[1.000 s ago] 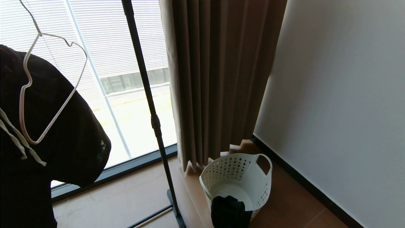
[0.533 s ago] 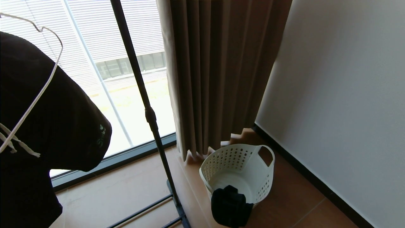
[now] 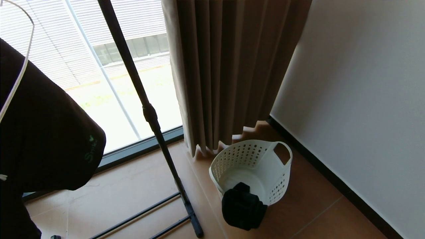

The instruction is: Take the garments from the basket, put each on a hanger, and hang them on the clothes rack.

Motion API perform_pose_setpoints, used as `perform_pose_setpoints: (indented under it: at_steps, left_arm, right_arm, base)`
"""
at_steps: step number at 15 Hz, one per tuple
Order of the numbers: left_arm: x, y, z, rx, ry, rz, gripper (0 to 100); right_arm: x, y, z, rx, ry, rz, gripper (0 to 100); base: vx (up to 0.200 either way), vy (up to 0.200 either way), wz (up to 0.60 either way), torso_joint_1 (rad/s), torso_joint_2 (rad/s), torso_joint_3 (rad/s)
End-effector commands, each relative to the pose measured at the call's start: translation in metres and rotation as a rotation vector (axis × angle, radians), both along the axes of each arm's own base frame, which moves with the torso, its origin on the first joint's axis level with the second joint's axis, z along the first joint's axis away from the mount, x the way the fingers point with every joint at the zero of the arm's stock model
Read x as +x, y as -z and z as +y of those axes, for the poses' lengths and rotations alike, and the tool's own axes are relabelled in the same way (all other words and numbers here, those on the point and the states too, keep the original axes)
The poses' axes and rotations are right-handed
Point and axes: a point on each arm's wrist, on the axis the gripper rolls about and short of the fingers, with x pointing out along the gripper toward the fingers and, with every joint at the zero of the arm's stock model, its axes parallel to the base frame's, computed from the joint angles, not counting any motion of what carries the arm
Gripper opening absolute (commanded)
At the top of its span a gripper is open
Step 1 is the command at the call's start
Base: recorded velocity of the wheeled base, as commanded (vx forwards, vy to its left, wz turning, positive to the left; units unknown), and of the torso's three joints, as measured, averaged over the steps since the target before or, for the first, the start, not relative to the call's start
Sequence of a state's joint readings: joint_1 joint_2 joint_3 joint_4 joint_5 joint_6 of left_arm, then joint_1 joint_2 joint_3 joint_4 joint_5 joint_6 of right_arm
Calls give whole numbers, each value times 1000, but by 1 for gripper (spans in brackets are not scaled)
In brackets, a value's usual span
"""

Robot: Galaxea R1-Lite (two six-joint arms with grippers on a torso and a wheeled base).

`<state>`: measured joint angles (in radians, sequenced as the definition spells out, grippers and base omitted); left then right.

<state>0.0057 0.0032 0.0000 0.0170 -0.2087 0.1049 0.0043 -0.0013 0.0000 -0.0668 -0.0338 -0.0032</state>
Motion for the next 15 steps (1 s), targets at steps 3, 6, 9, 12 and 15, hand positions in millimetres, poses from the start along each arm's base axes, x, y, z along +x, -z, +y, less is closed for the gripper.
perform_pose_setpoints:
  at_steps: [3, 6, 9, 12, 15]
  left_arm:
    - [0, 0, 0, -1, 1, 1, 100]
    - [0, 0, 0, 1, 1, 1, 100]
    - [0, 0, 0, -1, 1, 1, 100]
    - [0, 0, 0, 1, 1, 1, 100]
    - [0, 0, 0, -1, 1, 1, 100]
  right_arm:
    - [0, 0, 0, -1, 0, 1, 100]
    - [0, 0, 0, -1, 0, 2, 100]
    - [0, 1, 0, 0, -3, 10, 100]
    - [0, 1, 0, 0, -5, 11, 100]
    - [0, 3, 0, 0, -7, 28, 100]
  base:
    - [0, 0, 0, 5, -1, -194]
    - [0, 0, 0, -1, 2, -191]
    - [0, 0, 0, 4, 1, -196]
    - [0, 0, 0, -4, -1, -199]
    - [0, 0, 0, 5, 4, -194]
